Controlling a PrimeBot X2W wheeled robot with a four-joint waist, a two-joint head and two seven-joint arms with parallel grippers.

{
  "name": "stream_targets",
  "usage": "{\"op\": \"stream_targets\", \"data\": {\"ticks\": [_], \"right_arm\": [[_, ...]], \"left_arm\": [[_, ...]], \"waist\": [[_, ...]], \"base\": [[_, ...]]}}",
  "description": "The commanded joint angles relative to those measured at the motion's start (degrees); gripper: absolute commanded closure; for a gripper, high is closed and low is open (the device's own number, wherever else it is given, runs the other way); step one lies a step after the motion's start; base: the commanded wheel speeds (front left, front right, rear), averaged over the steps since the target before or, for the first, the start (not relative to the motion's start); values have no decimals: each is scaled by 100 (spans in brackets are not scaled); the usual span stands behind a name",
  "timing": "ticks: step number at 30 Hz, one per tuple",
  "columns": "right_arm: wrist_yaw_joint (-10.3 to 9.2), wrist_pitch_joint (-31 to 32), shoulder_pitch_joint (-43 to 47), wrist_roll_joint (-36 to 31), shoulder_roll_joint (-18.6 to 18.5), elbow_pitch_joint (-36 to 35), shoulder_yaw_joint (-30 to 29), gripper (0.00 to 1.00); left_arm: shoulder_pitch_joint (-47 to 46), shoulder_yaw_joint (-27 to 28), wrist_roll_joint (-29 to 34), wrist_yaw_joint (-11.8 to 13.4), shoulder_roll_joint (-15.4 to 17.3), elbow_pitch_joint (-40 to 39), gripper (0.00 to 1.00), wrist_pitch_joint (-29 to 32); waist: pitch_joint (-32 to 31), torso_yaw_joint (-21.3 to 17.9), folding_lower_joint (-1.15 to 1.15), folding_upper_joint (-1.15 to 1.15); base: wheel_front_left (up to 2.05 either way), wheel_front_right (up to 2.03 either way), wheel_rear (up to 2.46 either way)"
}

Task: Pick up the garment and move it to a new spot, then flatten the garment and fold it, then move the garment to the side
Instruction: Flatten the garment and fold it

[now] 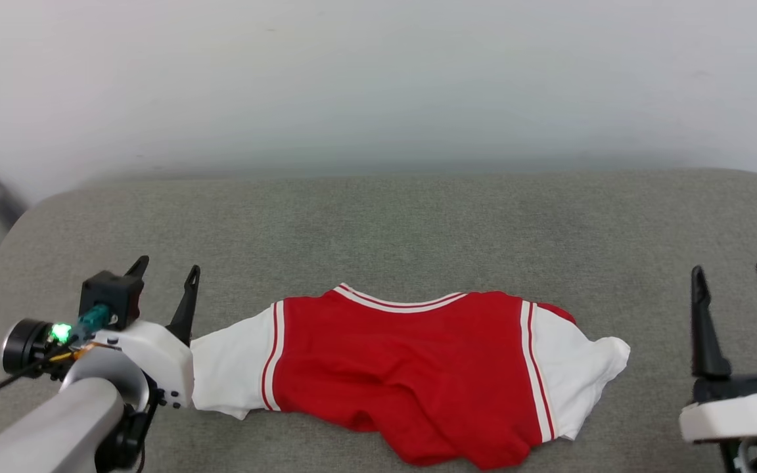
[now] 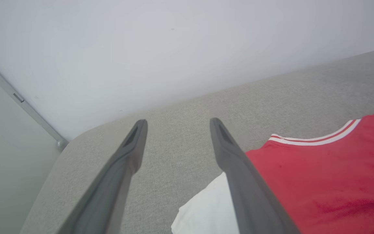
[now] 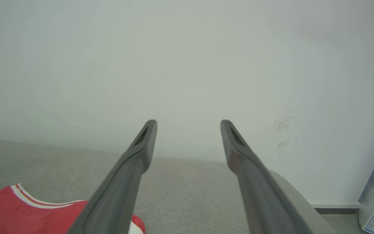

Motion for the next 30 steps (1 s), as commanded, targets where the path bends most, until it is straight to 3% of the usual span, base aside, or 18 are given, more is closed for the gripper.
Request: {"op": "stream_targets", "data": {"ticks": [1,9,13,23,24,30], "right_arm": [[-4,-11,-170,-11,-196,89,-30,0],[-5,253,-1085,488,-1325,1154,597,0],[-4,1008,-1562,1159,-1951,1509,1246,0],[-5,4321,-2353,3156,-3860,1238,3772,0],[-5,4321,-2353,3156,-3860,1238,3772,0],[-4,5826,-2756,4018,-4321,1248,4430,0]], "left_arm": [[210,128,60,191,21,-203,0,-53],[1502,1433,1071,1481,3,-1642,0,-78],[2350,2107,1600,1767,-253,-2082,0,-78],[3275,2821,2509,1328,-1059,-2229,0,-80],[3275,2821,2509,1328,-1059,-2229,0,-80],[3178,3137,2923,1057,-1530,-2144,0,-80]], "waist": [[-29,49,1,0],[11,146,1,0],[99,215,1,0],[369,486,1,0],[369,486,1,0],[678,705,1,0]], "base": [[0,0,0],[0,0,0],[0,0,0],[0,0,0],[0,0,0],[0,0,0]]}}
